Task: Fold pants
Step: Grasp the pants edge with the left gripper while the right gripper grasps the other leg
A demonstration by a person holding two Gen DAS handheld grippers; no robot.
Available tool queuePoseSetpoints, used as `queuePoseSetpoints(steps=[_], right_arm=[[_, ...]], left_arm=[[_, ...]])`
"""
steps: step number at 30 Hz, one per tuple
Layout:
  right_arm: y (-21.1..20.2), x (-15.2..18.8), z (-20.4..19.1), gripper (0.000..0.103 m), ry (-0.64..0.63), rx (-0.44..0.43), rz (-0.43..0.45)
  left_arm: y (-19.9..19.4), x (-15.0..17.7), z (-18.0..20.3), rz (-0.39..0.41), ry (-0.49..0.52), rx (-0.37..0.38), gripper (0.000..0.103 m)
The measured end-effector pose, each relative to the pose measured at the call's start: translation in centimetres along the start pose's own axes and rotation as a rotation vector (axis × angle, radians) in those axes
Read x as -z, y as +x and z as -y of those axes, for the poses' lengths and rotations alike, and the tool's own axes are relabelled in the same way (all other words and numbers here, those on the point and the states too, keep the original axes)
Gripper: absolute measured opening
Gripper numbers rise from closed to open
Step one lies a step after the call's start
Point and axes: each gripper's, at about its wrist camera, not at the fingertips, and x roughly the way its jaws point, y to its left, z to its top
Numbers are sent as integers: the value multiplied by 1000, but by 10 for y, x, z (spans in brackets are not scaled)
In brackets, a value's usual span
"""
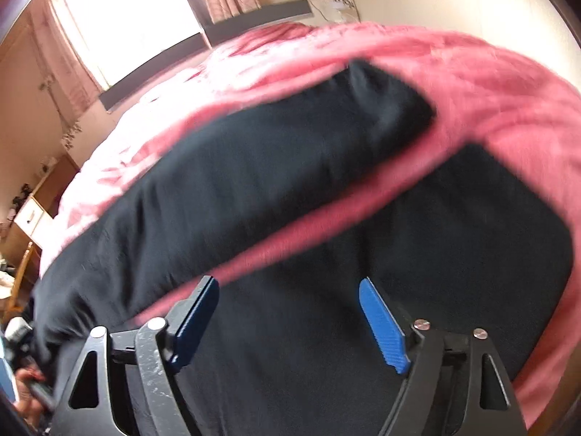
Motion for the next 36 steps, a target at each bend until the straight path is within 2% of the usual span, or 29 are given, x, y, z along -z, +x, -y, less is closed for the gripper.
queuePoseSetpoints(steps=[4,7,10,14,17,18,19,21,23,28,30,36], right_arm=[[-9,-65,16,77,28,23,61],[0,-116,30,75,105,31,58],[25,-161,37,70,118,83,0],[61,-193,45,66,194,120,-76],[85,-198,50,59,223,131,-149],[94,-200,53,51,225,136,-168],[100,-199,54,35,225,134,-186],[106,-197,58,14,238,107,-186],[98,-194,62,13,248,75,-149],[48,-190,73,12,248,-37,-33],[25,-183,81,12,252,-89,6],[-33,-140,104,11,247,-166,61]], left_arm=[[5,3,-2,-18,-5,6,7],[5,5,-4,-18,-15,14,7],[6,5,-5,-21,-18,16,7],[10,5,-5,-43,-16,17,7],[17,-2,-4,-85,-16,24,7],[18,-6,-3,-107,-11,24,7],[18,-10,-2,-121,-4,22,7],[15,-21,-1,-140,12,37,7],[6,-33,-1,-125,8,61,5],[-59,-68,-16,51,-82,167,3],[-87,-75,-28,96,-116,219,3],[-153,-54,-69,140,-162,279,0]])
